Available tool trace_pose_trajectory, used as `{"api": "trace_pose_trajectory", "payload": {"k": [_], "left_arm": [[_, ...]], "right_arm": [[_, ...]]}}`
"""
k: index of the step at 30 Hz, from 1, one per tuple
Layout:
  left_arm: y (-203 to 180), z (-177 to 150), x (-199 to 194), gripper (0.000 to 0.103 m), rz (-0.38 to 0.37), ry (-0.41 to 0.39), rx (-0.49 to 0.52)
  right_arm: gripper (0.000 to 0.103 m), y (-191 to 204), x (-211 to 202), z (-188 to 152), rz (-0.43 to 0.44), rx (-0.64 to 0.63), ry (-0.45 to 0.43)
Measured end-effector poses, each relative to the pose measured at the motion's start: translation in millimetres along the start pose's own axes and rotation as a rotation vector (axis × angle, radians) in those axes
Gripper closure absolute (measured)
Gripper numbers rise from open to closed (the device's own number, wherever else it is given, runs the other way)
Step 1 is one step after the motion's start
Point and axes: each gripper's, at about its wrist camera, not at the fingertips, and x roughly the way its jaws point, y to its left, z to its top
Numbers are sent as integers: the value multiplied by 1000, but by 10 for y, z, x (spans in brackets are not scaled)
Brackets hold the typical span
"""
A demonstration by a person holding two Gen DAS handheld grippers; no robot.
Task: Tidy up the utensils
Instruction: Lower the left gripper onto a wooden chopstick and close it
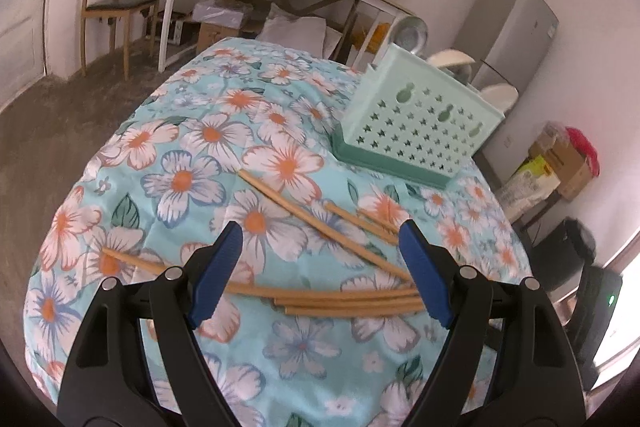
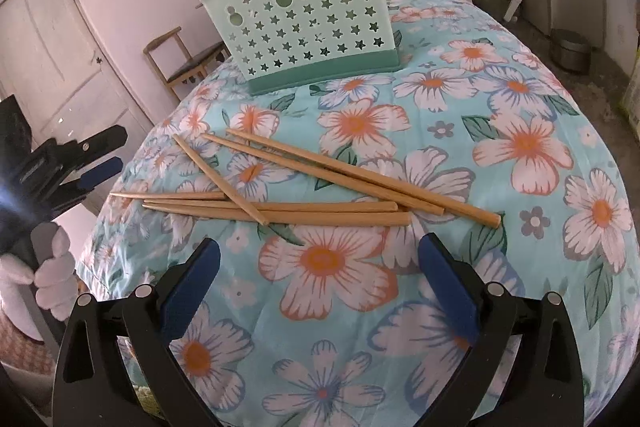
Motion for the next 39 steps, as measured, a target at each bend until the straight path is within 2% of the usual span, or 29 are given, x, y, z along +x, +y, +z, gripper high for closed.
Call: {"api": "trace_pose_trajectory", "payload": {"k": [3,5,7,16,27,29,33,39], "left_arm": [[93,103,111,30,-29,43,-87],[187,180,220,38,-61,86,-179],[254,226,313,42,-90,115,-245],[509,209,715,66,-160,249,-493],[658,195,1000,84,-109,268,-625],[689,191,1029,91,-102,265,-634],[752,182,1063,91,-116,255,-665],[791,162,1032,93,-139,228,-659]], "right_arm": [[6,-10,1,12,7,3,7],[6,-20,-2,14,15,3,9],[6,-36,-8,15,24,8,8],[6,-90,-21,22,54,24,9],[6,-87,-19,17,59,26,4],[6,-95,-21,18,57,25,5],[6,-80,-25,14,42,19,0],[6,-49,-7,16,24,23,-2]]}}
